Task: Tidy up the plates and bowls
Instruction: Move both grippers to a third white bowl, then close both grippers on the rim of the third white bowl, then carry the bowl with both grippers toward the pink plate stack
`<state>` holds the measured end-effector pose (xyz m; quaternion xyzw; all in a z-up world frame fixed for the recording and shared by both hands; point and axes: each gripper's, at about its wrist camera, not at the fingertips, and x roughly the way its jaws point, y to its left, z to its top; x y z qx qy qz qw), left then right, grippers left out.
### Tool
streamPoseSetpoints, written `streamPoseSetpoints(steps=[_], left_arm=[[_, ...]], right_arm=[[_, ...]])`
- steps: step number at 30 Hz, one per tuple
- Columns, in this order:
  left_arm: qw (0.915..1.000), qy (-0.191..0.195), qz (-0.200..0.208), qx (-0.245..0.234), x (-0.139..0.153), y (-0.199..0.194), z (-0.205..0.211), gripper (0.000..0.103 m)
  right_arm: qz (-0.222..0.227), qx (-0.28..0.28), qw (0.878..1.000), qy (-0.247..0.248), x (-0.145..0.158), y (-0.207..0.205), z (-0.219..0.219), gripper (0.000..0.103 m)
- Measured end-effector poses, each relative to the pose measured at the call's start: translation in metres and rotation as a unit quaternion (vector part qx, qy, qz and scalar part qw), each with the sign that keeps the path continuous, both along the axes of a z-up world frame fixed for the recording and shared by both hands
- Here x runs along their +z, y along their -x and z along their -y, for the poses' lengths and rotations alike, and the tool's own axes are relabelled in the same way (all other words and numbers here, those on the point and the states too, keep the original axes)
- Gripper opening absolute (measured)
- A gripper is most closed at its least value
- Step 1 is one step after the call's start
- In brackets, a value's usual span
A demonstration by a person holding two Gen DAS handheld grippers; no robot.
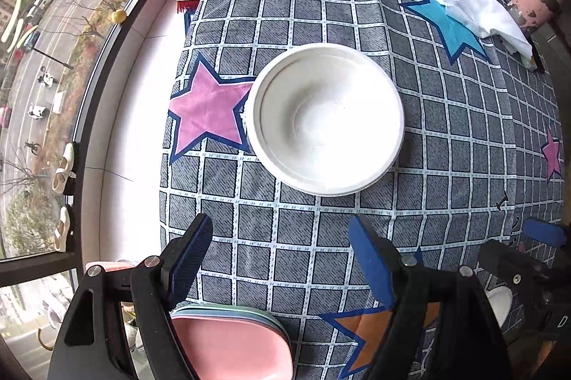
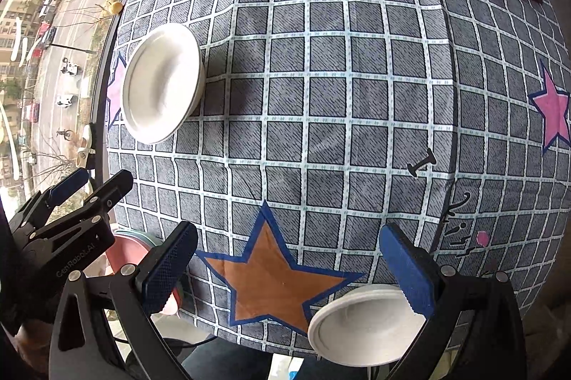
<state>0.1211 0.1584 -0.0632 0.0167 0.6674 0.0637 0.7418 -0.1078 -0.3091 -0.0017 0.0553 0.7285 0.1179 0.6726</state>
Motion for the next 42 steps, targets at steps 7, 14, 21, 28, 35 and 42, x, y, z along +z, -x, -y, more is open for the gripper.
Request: streamPoseSetpoints(steps=[7, 14, 21, 28, 35, 42], left_arm=[[0.9995, -0.010, 0.020, 0.021, -0.025, -0.044, -0.029, 0.081], [0.9997, -0.018, 0.007, 0.011, -0.061, -0.065, -0.038, 0.081], [0.9997, -0.010, -0.011, 0.019, -0.085, -0.070, -0.049, 0.081], [0.9995, 0.026, -0.014, -0.003, -0.085, -0.074, -0.034, 0.061], [0.9987, 0.023, -0.019, -0.040, -0.082, -0.075, 0.002, 0.040], [0.9979, 0.029, -0.023, -0.053, -0.078, -0.065, 0.048, 0.040]], right_arm=[[0.016, -0.003, 1.000, 0.016, -0.020, -0.057, -0.046, 0.102], [0.005, -0.012, 0.999, 0.036, -0.057, -0.074, -0.063, 0.102], [0.007, 0.003, 0.998, 0.058, -0.078, -0.072, -0.080, 0.096], [0.011, 0.020, 0.999, 0.039, -0.086, -0.059, -0.099, 0.051], [-0.012, 0.015, 1.000, 0.002, -0.087, -0.060, -0.109, 0.021], [-0.020, 0.003, 1.000, 0.010, -0.085, -0.048, -0.078, 0.021]])
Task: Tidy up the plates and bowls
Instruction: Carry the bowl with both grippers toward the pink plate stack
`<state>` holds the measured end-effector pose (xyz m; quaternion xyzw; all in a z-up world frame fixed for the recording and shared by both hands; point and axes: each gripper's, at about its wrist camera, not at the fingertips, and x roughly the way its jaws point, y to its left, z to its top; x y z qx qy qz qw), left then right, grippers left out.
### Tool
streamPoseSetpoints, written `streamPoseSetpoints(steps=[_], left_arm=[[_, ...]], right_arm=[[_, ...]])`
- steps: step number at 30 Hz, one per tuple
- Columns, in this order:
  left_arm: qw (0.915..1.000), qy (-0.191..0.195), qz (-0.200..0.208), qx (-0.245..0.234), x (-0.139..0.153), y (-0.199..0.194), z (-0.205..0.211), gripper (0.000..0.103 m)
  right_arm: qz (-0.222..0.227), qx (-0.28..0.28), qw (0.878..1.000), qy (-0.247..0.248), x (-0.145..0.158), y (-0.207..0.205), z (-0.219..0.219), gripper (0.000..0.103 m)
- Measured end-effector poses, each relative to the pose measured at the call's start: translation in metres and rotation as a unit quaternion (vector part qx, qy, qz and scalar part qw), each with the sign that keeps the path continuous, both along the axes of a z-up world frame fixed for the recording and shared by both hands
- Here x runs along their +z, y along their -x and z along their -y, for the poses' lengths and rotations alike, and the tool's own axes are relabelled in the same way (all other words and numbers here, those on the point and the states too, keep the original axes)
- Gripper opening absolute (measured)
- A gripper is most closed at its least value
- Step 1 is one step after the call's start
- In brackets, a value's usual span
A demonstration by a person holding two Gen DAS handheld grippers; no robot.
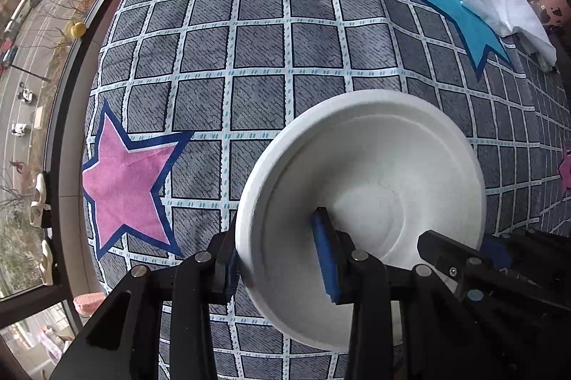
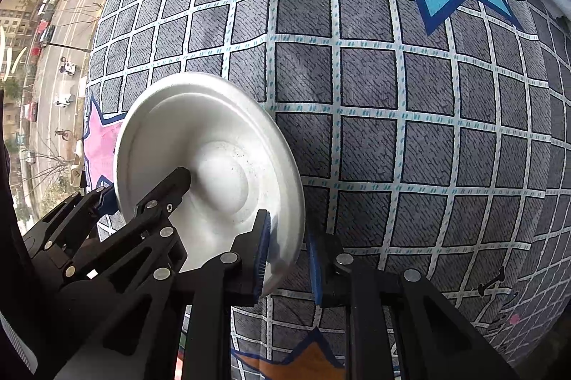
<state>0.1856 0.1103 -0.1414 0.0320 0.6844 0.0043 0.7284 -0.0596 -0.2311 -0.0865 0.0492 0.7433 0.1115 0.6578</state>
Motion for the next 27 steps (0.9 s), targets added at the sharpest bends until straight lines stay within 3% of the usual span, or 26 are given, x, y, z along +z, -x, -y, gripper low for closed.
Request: streamPoseSetpoints(steps=[11, 21, 25, 27], left_arm=[[0.9985, -0.001, -0.002, -0.055, 0.003, 0.027, 0.098, 0.040], [0.9973, 0.003, -0.012, -0.073, -0.002, 0.063, 0.170, 0.056], [0.9954, -0.020, 0.002, -0.093, -0.004, 0.086, 0.214, 0.052], [0.9938, -0.028, 0.004, -0.107, -0.005, 0.093, 0.235, 0.045]], right_arm=[[-0.012, -0.035, 0.999, 0.006, -0.005, 0.027, 0.062, 0.021], [-0.033, -0.081, 0.996, -0.019, -0.021, 0.045, 0.095, 0.021], [-0.031, -0.081, 0.996, -0.025, -0.021, 0.050, 0.100, 0.021], [-0.027, -0.073, 0.997, -0.023, -0.019, 0.053, 0.099, 0.021]])
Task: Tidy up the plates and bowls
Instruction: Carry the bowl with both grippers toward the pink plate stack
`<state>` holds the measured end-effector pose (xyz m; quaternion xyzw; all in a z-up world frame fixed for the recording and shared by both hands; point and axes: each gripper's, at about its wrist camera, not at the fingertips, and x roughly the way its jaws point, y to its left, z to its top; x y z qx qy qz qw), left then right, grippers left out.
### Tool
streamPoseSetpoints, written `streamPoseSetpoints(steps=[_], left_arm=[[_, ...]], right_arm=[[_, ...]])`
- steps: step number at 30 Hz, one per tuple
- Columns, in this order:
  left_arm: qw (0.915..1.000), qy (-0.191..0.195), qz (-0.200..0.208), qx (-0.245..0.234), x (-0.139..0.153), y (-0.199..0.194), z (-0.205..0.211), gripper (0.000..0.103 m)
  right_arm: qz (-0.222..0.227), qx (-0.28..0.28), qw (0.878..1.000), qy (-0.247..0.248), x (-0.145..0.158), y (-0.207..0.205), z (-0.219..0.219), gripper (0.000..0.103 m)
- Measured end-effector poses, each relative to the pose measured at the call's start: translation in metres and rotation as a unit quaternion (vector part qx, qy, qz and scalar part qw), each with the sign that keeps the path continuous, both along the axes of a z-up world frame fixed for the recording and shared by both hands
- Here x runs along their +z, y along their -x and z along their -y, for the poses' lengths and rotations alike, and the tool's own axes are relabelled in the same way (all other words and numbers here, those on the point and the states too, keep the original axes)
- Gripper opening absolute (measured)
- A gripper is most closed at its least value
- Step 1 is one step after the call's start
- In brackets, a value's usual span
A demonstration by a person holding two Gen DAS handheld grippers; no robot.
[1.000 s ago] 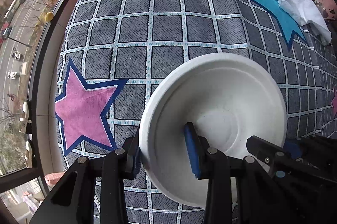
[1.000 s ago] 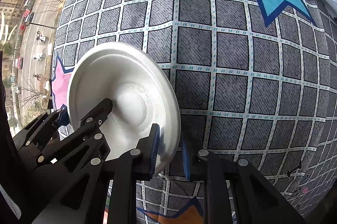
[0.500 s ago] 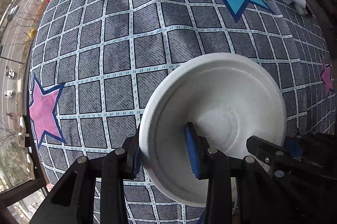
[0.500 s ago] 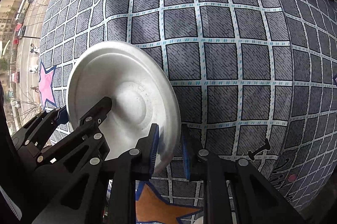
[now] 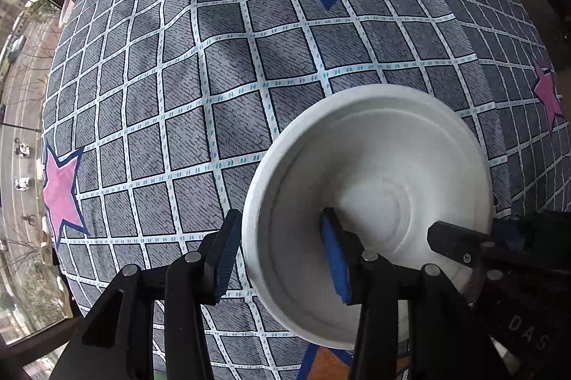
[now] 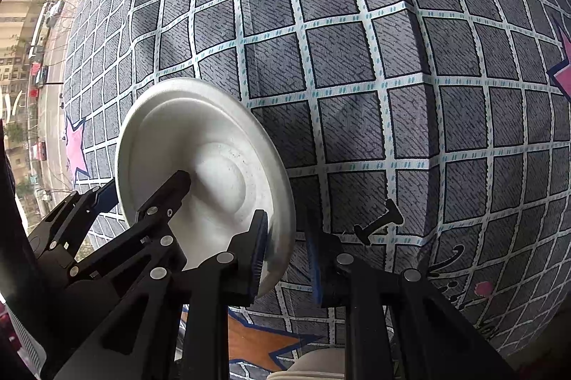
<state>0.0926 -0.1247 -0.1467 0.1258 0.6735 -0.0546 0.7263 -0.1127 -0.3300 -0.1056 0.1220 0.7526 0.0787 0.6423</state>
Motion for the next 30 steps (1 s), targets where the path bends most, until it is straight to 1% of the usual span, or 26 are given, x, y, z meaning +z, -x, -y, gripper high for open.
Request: streamPoseSetpoints(steps=[1, 3, 4, 8, 13, 17, 18, 21, 24, 28, 30], left_arm=[[1.0000, -0.004, 0.000, -0.004, -0.001, 0.004, 0.012, 0.044], [1.0000, -0.004, -0.002, -0.006, -0.002, 0.012, 0.032, 0.042], [1.0000, -0.003, -0.004, -0.004, -0.002, 0.010, 0.038, 0.042], [1.0000, -0.003, -0.006, -0.004, -0.007, 0.033, 0.077, 0.042], [1.0000, -0.007, -0.005, -0.001, -0.013, 0.059, 0.109, 0.042], [0.9999, -0.007, -0.011, 0.002, -0.009, 0.078, 0.125, 0.042], [0.9999, -0.007, -0.013, 0.004, -0.009, 0.083, 0.129, 0.042], [0.9998, -0.006, -0.018, 0.006, -0.009, 0.100, 0.143, 0.042], [0.9997, -0.005, -0.023, 0.009, -0.012, 0.125, 0.153, 0.042], [0.9997, -0.012, -0.020, 0.007, -0.011, 0.165, 0.170, 0.041], [0.9997, -0.010, -0.019, 0.010, -0.008, 0.180, 0.180, 0.041]], right_arm=[[0.001, 0.005, 1.000, 0.003, 0.001, 0.001, 0.007, 0.021], [0.002, 0.012, 1.000, 0.007, 0.004, 0.011, 0.006, 0.021], [0.000, 0.012, 1.000, 0.006, 0.004, 0.016, 0.006, 0.021], [-0.006, 0.011, 1.000, 0.001, 0.003, 0.028, 0.011, 0.021], [-0.006, 0.016, 1.000, 0.002, -0.003, 0.040, 0.015, 0.021], [-0.009, 0.018, 1.000, -0.001, -0.007, 0.016, 0.022, 0.021], [-0.010, 0.017, 1.000, -0.002, -0.004, 0.012, 0.033, 0.021], [-0.017, 0.014, 1.000, -0.006, -0.006, 0.012, 0.034, 0.021], [-0.026, -0.001, 1.000, -0.016, -0.013, 0.010, 0.044, 0.021], [-0.025, -0.003, 0.999, -0.021, -0.012, 0.003, 0.049, 0.021], [-0.021, 0.003, 1.000, -0.021, -0.009, 0.002, 0.045, 0.021]])
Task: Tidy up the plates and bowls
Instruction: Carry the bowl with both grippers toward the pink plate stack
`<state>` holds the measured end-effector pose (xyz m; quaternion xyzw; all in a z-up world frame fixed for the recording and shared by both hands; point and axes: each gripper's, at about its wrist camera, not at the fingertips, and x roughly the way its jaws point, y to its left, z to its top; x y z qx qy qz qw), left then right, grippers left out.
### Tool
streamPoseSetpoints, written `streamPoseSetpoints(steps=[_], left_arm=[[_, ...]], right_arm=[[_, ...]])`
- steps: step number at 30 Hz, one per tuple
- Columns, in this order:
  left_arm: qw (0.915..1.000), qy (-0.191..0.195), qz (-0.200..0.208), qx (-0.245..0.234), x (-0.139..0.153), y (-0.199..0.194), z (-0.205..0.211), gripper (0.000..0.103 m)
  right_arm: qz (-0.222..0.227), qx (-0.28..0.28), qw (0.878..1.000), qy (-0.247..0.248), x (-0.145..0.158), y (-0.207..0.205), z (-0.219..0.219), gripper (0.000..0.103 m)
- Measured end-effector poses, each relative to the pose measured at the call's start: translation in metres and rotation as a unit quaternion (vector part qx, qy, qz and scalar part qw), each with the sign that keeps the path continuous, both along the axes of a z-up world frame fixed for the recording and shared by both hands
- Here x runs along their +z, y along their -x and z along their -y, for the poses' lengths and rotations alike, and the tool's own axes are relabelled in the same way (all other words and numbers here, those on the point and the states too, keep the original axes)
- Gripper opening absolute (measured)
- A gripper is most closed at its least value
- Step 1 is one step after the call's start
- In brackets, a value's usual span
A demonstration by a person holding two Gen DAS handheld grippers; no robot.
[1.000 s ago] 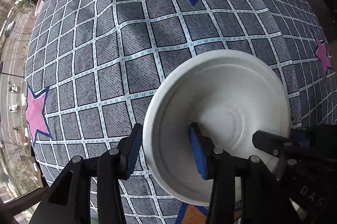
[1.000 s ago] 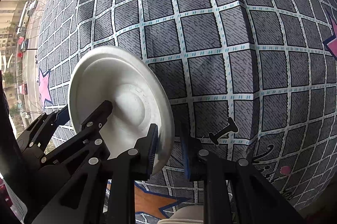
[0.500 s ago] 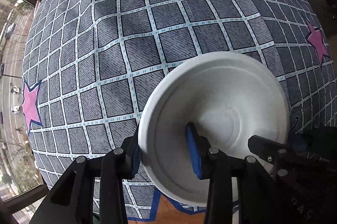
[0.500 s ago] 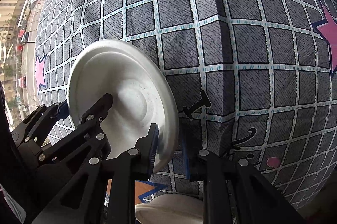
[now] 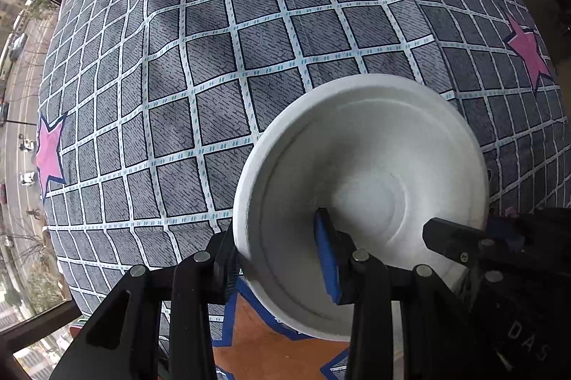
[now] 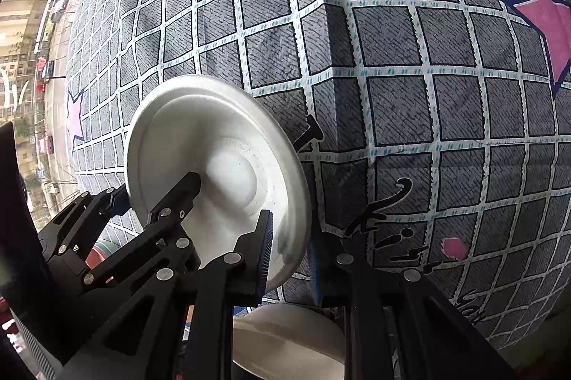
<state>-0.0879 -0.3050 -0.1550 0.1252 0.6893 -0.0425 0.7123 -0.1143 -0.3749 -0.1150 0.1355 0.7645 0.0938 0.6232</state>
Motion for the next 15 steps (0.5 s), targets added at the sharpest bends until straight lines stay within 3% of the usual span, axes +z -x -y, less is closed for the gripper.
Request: streamPoseSetpoints(steps=[15], left_arm=[[0.9989, 0.011, 0.041, 0.022, 0.063, 0.087, 0.063, 0.041]], right_arm=[[0.031, 0.013, 0.999, -0.002, 0.045, -0.032, 0.016, 0.021]])
